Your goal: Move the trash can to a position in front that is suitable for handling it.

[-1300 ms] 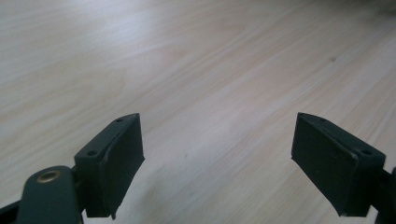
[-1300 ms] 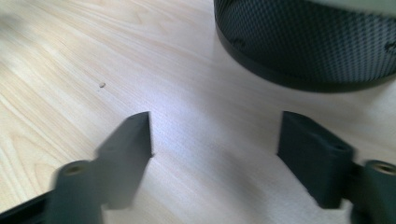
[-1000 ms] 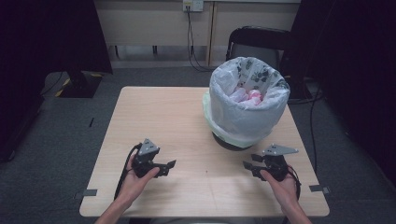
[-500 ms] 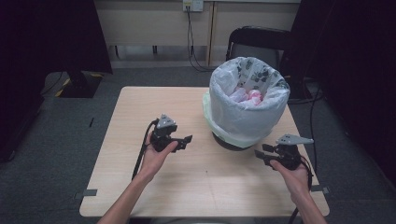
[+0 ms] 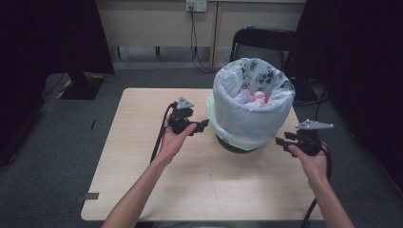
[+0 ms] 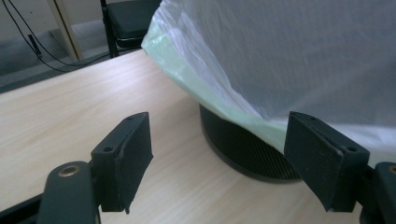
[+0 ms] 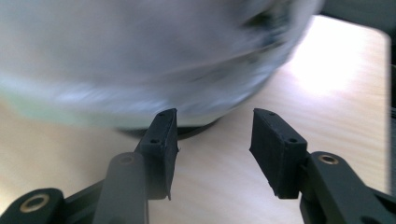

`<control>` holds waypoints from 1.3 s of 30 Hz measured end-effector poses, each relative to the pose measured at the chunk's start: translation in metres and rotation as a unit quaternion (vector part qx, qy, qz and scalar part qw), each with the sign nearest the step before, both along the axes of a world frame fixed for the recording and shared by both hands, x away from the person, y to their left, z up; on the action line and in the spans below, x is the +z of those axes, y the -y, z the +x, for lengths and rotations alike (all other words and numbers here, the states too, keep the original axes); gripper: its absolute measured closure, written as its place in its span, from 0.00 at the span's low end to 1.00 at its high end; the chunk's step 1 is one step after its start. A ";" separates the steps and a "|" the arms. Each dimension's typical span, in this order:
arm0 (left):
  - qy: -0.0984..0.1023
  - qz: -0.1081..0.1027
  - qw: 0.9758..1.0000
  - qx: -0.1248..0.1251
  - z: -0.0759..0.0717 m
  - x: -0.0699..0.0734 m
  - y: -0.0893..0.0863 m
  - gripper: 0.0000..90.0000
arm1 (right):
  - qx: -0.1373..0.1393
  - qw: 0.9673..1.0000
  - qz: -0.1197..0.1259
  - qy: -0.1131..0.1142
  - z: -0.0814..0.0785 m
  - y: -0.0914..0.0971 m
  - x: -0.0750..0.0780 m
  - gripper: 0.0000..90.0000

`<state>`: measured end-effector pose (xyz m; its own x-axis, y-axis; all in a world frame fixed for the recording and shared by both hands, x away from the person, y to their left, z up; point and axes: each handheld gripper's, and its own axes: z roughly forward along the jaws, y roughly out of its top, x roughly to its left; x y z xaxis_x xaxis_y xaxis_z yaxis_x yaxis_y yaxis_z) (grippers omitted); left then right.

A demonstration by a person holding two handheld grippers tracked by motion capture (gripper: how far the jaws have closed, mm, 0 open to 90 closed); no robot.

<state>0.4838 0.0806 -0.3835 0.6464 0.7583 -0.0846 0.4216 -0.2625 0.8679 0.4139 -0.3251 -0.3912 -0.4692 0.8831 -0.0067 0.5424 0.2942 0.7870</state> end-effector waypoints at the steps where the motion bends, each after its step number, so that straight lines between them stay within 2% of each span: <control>1: 0.003 0.001 1.000 0.003 0.005 0.002 0.002 0.25 | -0.006 1.000 0.002 0.001 0.003 0.003 0.002 0.58; 4: 0.004 -0.010 1.000 0.012 0.016 0.007 0.008 0.25 | -0.025 1.000 -0.003 0.013 0.017 0.010 0.008 0.61; 7: 0.009 -0.010 1.000 0.008 0.025 0.008 0.014 0.25 | -0.046 0.999 -0.007 0.017 0.035 0.015 0.009 0.63; 9: 0.012 -0.010 1.000 0.013 0.032 0.009 0.017 0.23 | -0.072 0.997 -0.012 0.021 0.045 0.018 0.009 0.61; 12: 0.015 -0.009 1.000 0.011 0.041 0.008 0.019 0.21 | -0.093 0.995 0.011 0.029 0.057 0.024 0.011 0.56; 16: 0.003 -0.011 1.000 0.022 0.054 0.004 0.022 0.21 | -0.119 0.991 0.035 0.042 0.072 0.029 0.014 0.45; 19: -0.003 -0.028 0.999 0.041 0.061 0.001 0.025 0.20 | -0.137 0.989 0.037 0.051 0.081 0.028 0.013 0.36; 20: -0.004 -0.028 0.998 0.052 0.063 -0.002 0.027 0.19 | -0.139 0.988 0.035 0.053 0.083 0.027 0.013 0.34; 24: -0.006 -0.016 0.998 0.061 0.069 -0.011 0.033 0.21 | -0.146 0.986 0.045 0.066 0.093 0.023 0.008 0.34; 25: -0.005 -0.017 0.998 0.062 0.069 -0.012 0.034 0.22 | -0.141 0.986 0.048 0.074 0.095 0.022 0.008 0.47; 26: -0.005 -0.019 0.998 0.063 0.069 -0.014 0.035 0.24 | -0.136 0.986 0.052 0.083 0.096 0.021 0.009 0.50; 27: -0.007 -0.021 0.998 0.063 0.069 -0.015 0.036 0.26 | -0.133 0.985 0.063 0.093 0.097 0.020 0.010 0.45; 28: -0.009 -0.022 0.998 0.061 0.069 -0.016 0.036 0.27 | -0.119 0.986 0.071 0.096 0.099 0.016 0.010 0.45; 29: -0.011 -0.016 0.999 0.050 0.068 -0.016 0.037 0.28 | -0.106 0.987 0.076 0.097 0.099 0.013 0.010 0.50; 30: -0.011 -0.016 0.999 0.050 0.068 -0.016 0.037 0.31 | -0.106 0.987 0.076 0.097 0.099 0.013 0.010 0.50; 31: -0.007 -0.009 0.999 0.045 0.066 -0.015 0.037 0.33 | -0.098 0.987 0.064 0.112 0.097 0.006 0.012 0.59; 33: -0.005 -0.005 0.999 0.044 0.065 -0.014 0.037 0.35 | -0.096 0.987 0.063 0.114 0.097 0.005 0.012 0.60; 35: -0.006 -0.006 0.999 0.042 0.063 -0.013 0.036 0.40 | -0.087 0.987 0.076 0.109 0.096 0.006 0.011 0.60; 38: -0.001 0.003 0.999 0.035 0.059 -0.012 0.032 0.43 | -0.063 0.988 0.094 0.109 0.091 0.005 0.009 0.65; 39: -0.002 0.003 0.999 0.036 0.058 -0.012 0.030 0.43 | -0.063 0.988 0.094 0.109 0.091 0.005 0.009 0.65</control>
<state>0.5415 0.0503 -0.3955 0.5906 0.8027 -0.0823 0.4422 -0.2367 0.8651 0.5046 -0.3303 -0.3824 -0.3605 0.9298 0.0744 0.3779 0.0727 0.9230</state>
